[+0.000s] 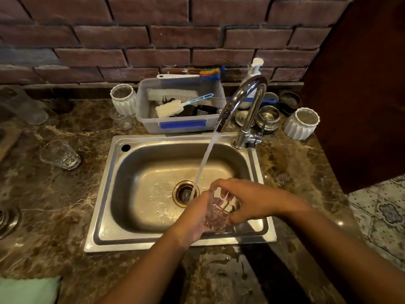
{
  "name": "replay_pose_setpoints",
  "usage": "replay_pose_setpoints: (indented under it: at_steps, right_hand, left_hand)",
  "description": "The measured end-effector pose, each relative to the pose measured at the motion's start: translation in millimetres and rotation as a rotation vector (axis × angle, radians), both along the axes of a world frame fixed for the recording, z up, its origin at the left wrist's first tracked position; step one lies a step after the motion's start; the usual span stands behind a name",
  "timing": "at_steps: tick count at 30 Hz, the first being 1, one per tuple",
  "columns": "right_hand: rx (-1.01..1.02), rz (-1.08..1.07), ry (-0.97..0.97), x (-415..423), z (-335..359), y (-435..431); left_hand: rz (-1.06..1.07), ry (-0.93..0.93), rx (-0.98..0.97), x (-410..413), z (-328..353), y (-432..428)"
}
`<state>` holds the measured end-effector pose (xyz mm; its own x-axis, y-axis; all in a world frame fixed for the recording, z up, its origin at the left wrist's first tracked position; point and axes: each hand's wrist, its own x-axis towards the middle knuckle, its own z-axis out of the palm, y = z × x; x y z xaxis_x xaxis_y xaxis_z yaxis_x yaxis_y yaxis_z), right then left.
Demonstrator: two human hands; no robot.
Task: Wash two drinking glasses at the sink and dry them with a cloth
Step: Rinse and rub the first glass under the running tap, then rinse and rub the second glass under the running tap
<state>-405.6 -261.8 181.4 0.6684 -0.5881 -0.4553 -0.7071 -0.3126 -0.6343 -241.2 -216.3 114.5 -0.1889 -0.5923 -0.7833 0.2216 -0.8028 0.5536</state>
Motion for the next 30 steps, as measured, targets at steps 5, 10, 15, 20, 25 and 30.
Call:
replay_pose_setpoints:
  at_steps: [5, 10, 15, 20, 25, 30]
  right_hand:
    - [-0.101, 0.106, 0.235, -16, 3, -19]
    - [-0.326, -0.054, 0.334, -62, -6, -43]
    - [-0.425, -0.215, 0.468, -111, -15, -76]
    - [-0.43, -0.304, 0.496, -137, -22, -110]
    - [-0.412, -0.32, 0.516, -145, -35, -130]
    - [-0.377, -0.343, 0.52, -146, -46, -135]
  left_hand:
    - [-0.148, -0.195, -0.193, -7, -1, 2]
    - [-0.504, -0.694, -0.6, 1, -32, 24]
    - [-0.911, -1.079, -0.718, 11, -61, 40]
    - [-1.185, -1.167, -0.583, 24, -81, 47]
    - [-1.247, -1.239, -0.639, 33, -102, 57]
    - [-1.174, -1.316, -0.764, 33, -115, 63]
